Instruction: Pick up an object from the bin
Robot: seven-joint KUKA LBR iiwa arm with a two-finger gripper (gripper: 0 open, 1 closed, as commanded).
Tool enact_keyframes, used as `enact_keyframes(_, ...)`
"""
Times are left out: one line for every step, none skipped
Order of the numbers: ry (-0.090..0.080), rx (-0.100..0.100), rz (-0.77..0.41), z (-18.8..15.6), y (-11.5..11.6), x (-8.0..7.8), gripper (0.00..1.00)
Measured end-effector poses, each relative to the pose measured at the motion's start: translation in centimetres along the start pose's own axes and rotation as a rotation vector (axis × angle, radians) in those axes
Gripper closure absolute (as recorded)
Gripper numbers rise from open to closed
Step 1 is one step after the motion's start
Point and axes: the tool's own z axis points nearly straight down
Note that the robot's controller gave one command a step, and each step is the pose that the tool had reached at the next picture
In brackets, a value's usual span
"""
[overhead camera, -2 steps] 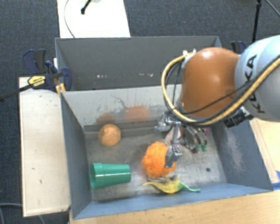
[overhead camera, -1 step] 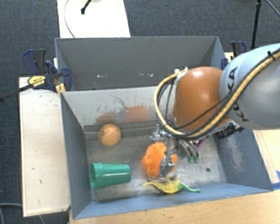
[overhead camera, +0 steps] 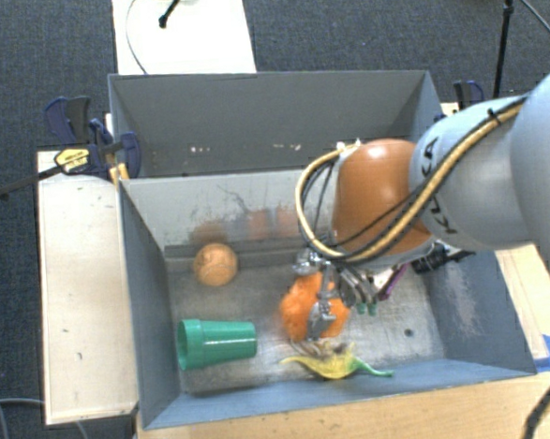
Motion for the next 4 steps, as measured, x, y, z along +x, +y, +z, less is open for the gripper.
enact_keyframes(0.003, 0.002, -0.027, 2.9, 1.0, 1.0, 0.00)
enact_keyframes(-0.014, -0.001, -0.123, 3.3, -4.6, 4.3, 1.00)
enact_keyframes(-0.013, -0.001, -0.123, 3.3, -4.6, 4.3, 1.00)
enact_keyframes(0.008, 0.001, -0.105, -0.2, -4.3, 3.8, 1.00)
